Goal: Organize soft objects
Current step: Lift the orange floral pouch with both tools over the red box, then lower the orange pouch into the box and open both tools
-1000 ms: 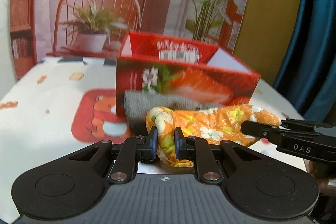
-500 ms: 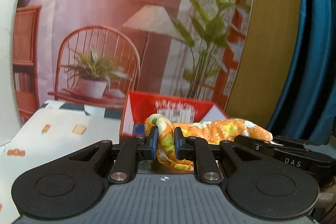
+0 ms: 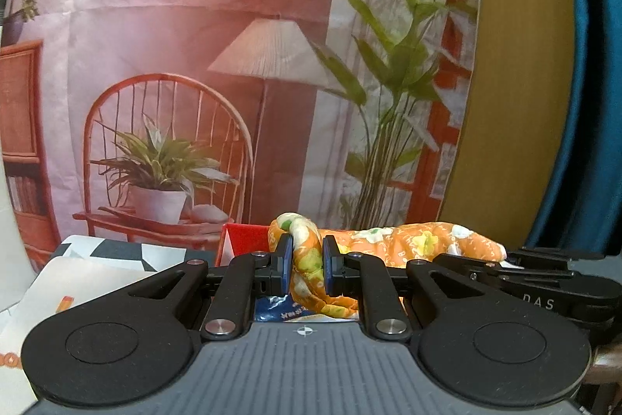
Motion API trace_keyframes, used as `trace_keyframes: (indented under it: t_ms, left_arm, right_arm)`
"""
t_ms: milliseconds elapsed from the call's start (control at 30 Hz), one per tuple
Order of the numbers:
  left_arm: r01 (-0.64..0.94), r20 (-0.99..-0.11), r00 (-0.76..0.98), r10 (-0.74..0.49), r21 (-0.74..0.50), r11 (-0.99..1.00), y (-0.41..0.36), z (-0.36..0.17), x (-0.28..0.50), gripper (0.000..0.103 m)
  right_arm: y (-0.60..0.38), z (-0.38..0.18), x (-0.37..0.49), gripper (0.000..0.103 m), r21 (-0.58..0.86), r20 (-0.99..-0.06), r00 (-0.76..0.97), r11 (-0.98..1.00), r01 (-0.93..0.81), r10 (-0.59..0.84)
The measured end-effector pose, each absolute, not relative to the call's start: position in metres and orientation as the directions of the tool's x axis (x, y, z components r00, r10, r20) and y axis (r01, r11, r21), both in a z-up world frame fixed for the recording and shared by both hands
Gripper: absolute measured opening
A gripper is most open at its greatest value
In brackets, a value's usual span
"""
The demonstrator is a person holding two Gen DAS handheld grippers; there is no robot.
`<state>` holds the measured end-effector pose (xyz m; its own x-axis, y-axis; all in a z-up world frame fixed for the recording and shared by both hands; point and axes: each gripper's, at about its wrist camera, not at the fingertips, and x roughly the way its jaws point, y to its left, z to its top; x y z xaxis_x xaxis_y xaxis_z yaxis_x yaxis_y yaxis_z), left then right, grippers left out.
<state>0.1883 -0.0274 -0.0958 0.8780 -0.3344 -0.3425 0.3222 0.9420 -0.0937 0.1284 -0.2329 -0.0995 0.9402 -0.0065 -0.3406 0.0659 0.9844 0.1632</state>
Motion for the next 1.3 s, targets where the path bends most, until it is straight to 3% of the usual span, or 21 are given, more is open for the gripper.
trace_keyframes:
  t_ms: [167, 333, 533, 633, 700, 800, 1167, 1200, 1267, 1300]
  left_arm:
    - [0.314, -0.427, 0.846, -0.319, -0.083, 0.946, -0.036, -0.115, 0.225, 0.017]
    - [0.318, -0.541, 0.782, -0.309, -0.079, 0.945, -0.04, -0.14, 0.256, 0.017]
    - [0.321, -0.625, 0.724, -0.292, -0.07, 0.945, -0.04, -0.158, 0.278, 0.017]
    - [0.322, -0.639, 0.715, -0.285, -0.061, 0.945, -0.039, -0.162, 0.284, 0.017]
    - [0.318, -0.648, 0.71, -0.274, -0.053, 0.947, -0.038, -0.164, 0.286, 0.017]
    - [0.313, -0.665, 0.7, -0.259, -0.04, 0.949, -0.038, -0.167, 0.288, 0.017]
    - [0.352, -0.711, 0.657, -0.251, -0.005, 0.936, -0.045, -0.178, 0.29, 0.019]
    - [0.353, -0.706, 0.66, -0.256, -0.009, 0.935, -0.044, -0.176, 0.288, 0.023]
    - [0.352, -0.694, 0.67, -0.263, -0.015, 0.936, -0.041, -0.172, 0.285, 0.041]
    - [0.353, -0.681, 0.68, -0.271, -0.021, 0.936, -0.038, -0.169, 0.282, 0.058]
  right_arm:
    - [-0.251, -0.119, 0.164, 0.024, 0.169, -0.409, 0.912, 0.981, 0.094, -0.017]
    - [-0.263, -0.148, 0.196, 0.026, 0.187, -0.538, 0.843, 0.973, 0.133, -0.012]
    - [-0.265, -0.173, 0.214, 0.037, 0.19, -0.651, 0.759, 0.966, 0.174, -0.008]
    - [-0.265, -0.175, 0.215, 0.058, 0.195, -0.655, 0.755, 0.963, 0.184, -0.011]
    - [-0.266, -0.174, 0.215, 0.083, 0.184, -0.65, 0.759, 0.965, 0.188, -0.024]
    - [-0.268, -0.169, 0.213, 0.103, 0.165, -0.631, 0.774, 0.966, 0.196, -0.049]
    - [-0.278, -0.162, 0.204, 0.103, 0.2, -0.589, 0.806, 0.953, 0.226, -0.067]
    - [-0.278, -0.161, 0.202, 0.103, 0.201, -0.584, 0.809, 0.953, 0.226, -0.068]
    - [-0.279, -0.159, 0.199, 0.103, 0.203, -0.571, 0.818, 0.953, 0.223, -0.07]
    - [-0.279, -0.157, 0.197, 0.103, 0.201, -0.562, 0.824, 0.954, 0.224, -0.075]
